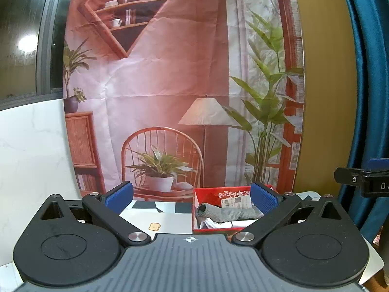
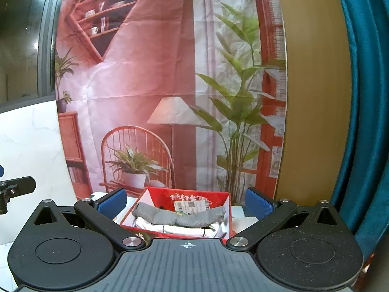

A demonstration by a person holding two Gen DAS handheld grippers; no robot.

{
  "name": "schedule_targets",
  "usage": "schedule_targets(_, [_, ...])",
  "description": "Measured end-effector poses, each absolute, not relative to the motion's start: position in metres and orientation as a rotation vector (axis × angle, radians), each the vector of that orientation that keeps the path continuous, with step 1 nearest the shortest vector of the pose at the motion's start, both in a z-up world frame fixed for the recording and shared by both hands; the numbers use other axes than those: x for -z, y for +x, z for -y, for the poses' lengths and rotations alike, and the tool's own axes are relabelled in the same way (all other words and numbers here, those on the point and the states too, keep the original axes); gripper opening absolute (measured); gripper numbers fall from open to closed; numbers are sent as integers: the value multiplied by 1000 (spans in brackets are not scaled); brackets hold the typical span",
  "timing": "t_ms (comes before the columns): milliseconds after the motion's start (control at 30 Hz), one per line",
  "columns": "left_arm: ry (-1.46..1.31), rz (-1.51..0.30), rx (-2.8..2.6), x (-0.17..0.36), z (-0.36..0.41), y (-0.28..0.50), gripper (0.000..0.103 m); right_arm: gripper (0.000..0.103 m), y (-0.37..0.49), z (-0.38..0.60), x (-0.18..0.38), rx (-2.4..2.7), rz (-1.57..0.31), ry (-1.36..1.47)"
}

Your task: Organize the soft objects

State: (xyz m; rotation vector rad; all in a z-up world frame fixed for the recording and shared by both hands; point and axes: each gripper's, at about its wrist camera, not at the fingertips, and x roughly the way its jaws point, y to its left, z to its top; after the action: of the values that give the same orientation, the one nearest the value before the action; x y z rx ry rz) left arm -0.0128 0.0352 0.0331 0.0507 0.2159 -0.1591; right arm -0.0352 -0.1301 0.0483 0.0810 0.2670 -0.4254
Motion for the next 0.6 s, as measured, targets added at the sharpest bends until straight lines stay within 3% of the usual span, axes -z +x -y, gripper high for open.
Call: schedule_targets(600, [46,-232,143,-31,-38,-14,103,103,-41,131,-49,446,-265,86])
